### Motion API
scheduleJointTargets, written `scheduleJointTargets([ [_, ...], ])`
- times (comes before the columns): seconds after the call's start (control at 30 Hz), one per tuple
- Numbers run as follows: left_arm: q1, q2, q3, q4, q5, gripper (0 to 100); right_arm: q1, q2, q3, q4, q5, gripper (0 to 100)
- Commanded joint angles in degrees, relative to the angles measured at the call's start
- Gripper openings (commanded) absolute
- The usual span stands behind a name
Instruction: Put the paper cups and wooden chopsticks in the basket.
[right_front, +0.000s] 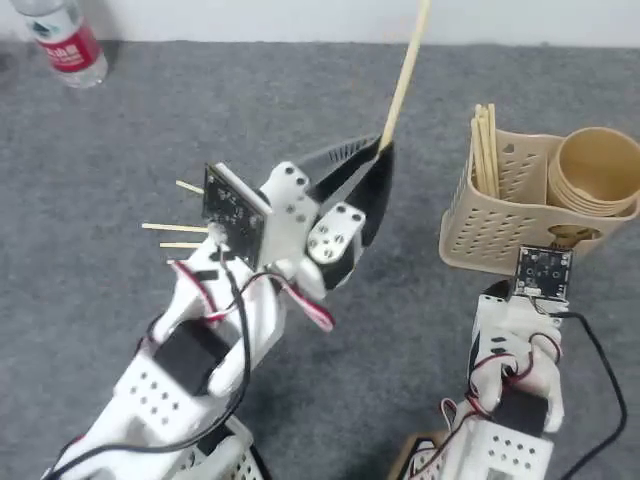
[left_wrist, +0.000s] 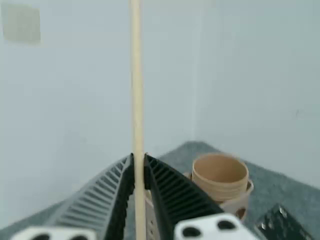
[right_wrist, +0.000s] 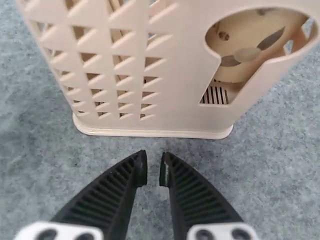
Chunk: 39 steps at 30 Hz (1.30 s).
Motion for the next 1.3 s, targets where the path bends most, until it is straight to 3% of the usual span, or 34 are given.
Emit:
scheduleJointTargets([
  [0.0,0.35,7.03,-1.8,-9.49,0.0,1,0.4,-0.57,0.79,-4.09,0.79,5.8],
  [0.37,5.36,33.93,-11.38,-30.68,1.58,1,0.4,-0.57,1.05,-4.7,0.79,5.8],
  [0.73,7.21,64.09,-34.33,-31.12,5.1,1,0.4,-0.57,1.14,-4.79,0.79,5.8],
  [1.27,9.58,64.44,-28.44,-31.03,5.01,1,0.4,-0.57,1.14,-4.79,0.79,5.8],
])
